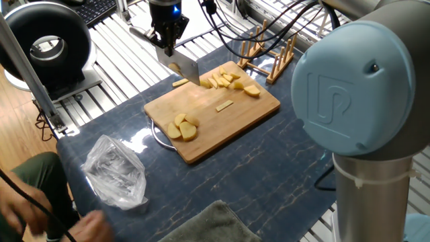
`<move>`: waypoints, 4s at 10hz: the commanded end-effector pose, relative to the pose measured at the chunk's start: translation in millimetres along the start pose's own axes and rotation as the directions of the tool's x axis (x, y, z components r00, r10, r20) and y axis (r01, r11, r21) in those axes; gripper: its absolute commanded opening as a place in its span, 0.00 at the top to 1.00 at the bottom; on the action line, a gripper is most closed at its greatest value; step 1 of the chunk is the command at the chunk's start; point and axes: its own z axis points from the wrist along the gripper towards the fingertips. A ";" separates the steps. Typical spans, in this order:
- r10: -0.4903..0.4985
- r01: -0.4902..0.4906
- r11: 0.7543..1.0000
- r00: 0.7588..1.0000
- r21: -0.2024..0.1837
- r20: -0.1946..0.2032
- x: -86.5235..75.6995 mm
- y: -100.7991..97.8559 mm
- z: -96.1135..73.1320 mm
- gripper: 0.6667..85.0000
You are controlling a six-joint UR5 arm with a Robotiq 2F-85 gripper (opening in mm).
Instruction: Chop the potatoes
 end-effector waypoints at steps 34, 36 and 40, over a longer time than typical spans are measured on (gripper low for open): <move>0.010 -0.010 1.000 1.000 -0.010 0.017 0.1 -13.9 -2.7 1.00; 0.020 -0.020 1.000 1.000 0.005 0.007 5.5 -16.8 -7.4 1.00; 0.016 -0.017 1.000 1.000 0.005 0.012 3.3 -17.1 -5.7 1.00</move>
